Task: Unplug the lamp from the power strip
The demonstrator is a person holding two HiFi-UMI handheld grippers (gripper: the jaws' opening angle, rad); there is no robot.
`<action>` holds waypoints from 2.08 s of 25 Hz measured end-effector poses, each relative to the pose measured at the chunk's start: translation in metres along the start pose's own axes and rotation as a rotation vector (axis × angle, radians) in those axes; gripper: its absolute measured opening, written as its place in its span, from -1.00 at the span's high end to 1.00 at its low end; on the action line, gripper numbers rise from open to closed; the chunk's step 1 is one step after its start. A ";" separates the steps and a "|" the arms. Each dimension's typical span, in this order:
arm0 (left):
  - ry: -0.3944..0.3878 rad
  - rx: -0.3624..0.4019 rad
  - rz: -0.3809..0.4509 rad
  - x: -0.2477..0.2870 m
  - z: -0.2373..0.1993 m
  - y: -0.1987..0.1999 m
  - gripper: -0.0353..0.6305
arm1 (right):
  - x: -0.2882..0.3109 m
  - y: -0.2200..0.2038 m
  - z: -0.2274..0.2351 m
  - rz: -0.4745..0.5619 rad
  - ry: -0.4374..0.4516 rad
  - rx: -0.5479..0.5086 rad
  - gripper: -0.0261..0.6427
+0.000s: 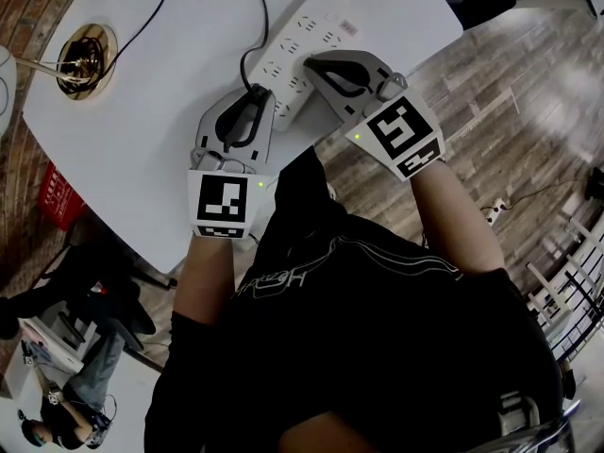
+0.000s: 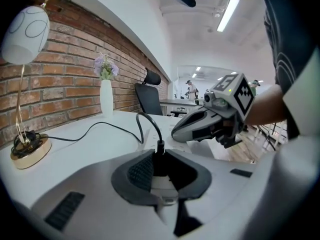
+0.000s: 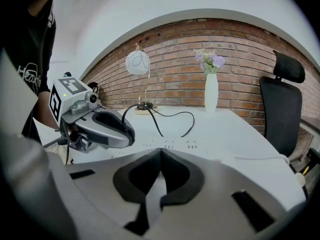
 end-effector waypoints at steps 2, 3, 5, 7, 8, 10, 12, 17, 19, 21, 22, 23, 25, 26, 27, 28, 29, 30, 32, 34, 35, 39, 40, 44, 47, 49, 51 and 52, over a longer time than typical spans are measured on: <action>-0.015 -0.033 0.013 -0.001 0.000 0.001 0.72 | -0.001 0.000 0.000 -0.001 -0.004 -0.008 0.93; -0.021 -0.050 0.017 -0.002 0.000 0.001 0.72 | -0.001 0.001 -0.001 -0.001 -0.007 -0.012 0.94; -0.022 -0.080 0.025 -0.002 -0.002 0.001 0.73 | -0.001 0.001 -0.001 0.001 -0.011 -0.009 0.94; 0.011 -0.025 0.037 -0.004 -0.002 0.003 0.73 | -0.001 0.001 -0.001 0.003 -0.013 -0.001 0.94; 0.033 0.042 0.042 -0.004 -0.002 0.005 0.73 | -0.001 0.001 -0.001 0.004 -0.012 0.003 0.94; 0.057 0.148 0.050 -0.005 0.000 0.007 0.73 | 0.000 0.002 -0.001 0.005 -0.013 0.000 0.94; 0.057 0.189 0.051 -0.005 0.001 0.007 0.73 | 0.001 0.002 -0.002 -0.002 -0.021 -0.018 0.93; 0.055 0.256 0.039 -0.005 0.003 0.006 0.74 | 0.001 0.001 -0.002 -0.014 -0.026 -0.013 0.93; 0.056 0.276 0.039 -0.005 0.005 0.006 0.74 | 0.001 0.001 -0.001 -0.027 -0.021 -0.009 0.94; 0.040 0.237 0.051 -0.004 0.005 0.006 0.74 | 0.001 0.001 -0.001 -0.040 -0.017 -0.007 0.93; 0.025 0.183 0.059 -0.004 0.005 0.006 0.74 | 0.001 0.001 -0.001 -0.044 -0.016 -0.006 0.94; 0.005 0.107 0.063 -0.003 0.003 0.005 0.74 | 0.001 0.000 -0.001 -0.046 -0.015 -0.003 0.93; -0.027 -0.047 0.063 -0.003 -0.002 0.003 0.74 | 0.002 0.000 -0.001 -0.048 -0.010 0.004 0.94; -0.035 -0.098 0.068 -0.004 -0.004 0.003 0.74 | 0.002 0.000 -0.001 -0.049 -0.007 0.010 0.93; -0.039 -0.129 0.074 -0.004 -0.005 0.003 0.74 | 0.001 0.001 -0.001 -0.049 -0.004 0.015 0.93; -0.040 -0.144 0.079 -0.005 -0.006 0.004 0.74 | 0.001 0.001 -0.001 -0.049 -0.002 0.018 0.93; -0.041 -0.148 0.082 -0.005 -0.006 0.005 0.74 | 0.001 0.001 -0.001 -0.049 -0.001 0.018 0.94; -0.038 -0.142 0.082 -0.005 -0.006 0.005 0.74 | 0.000 0.002 -0.001 -0.048 -0.001 0.018 0.93; -0.017 -0.074 0.074 -0.004 -0.006 0.005 0.74 | 0.000 0.001 -0.001 -0.049 -0.003 0.016 0.93; 0.017 0.073 0.060 -0.004 -0.002 0.005 0.74 | 0.001 0.001 -0.001 -0.053 -0.003 0.011 0.94; 0.029 0.143 0.056 -0.003 -0.001 0.005 0.74 | 0.002 0.001 -0.001 -0.054 -0.002 0.008 0.94; 0.032 0.201 0.063 -0.003 0.002 0.006 0.74 | 0.002 0.001 -0.001 -0.063 0.000 -0.012 0.93; 0.020 0.150 0.063 -0.004 0.002 0.006 0.74 | 0.002 0.001 -0.001 -0.063 -0.001 -0.011 0.94; -0.040 -0.113 0.057 -0.005 -0.006 0.004 0.74 | 0.002 0.002 -0.001 -0.063 0.000 0.004 0.93; -0.047 -0.165 0.050 -0.005 -0.008 0.005 0.74 | 0.001 0.002 -0.001 -0.070 0.005 0.003 0.93; -0.020 -0.080 0.040 -0.005 -0.006 0.005 0.74 | 0.001 0.002 -0.001 -0.075 0.008 0.002 0.94; 0.016 0.081 0.029 -0.005 -0.003 0.006 0.74 | 0.002 0.002 -0.001 -0.078 0.010 0.000 0.94; 0.027 0.164 0.029 -0.005 0.000 0.006 0.74 | 0.002 0.001 -0.001 -0.079 0.011 -0.001 0.94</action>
Point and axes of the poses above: the fingertips, and each gripper's own axes: x forward along the fingers, z to its right, y out of its top, the point moved 1 cm from there along -x, backward along the fingers, and after that the axes turned 1 degree about -x, right-handed, at the moved point
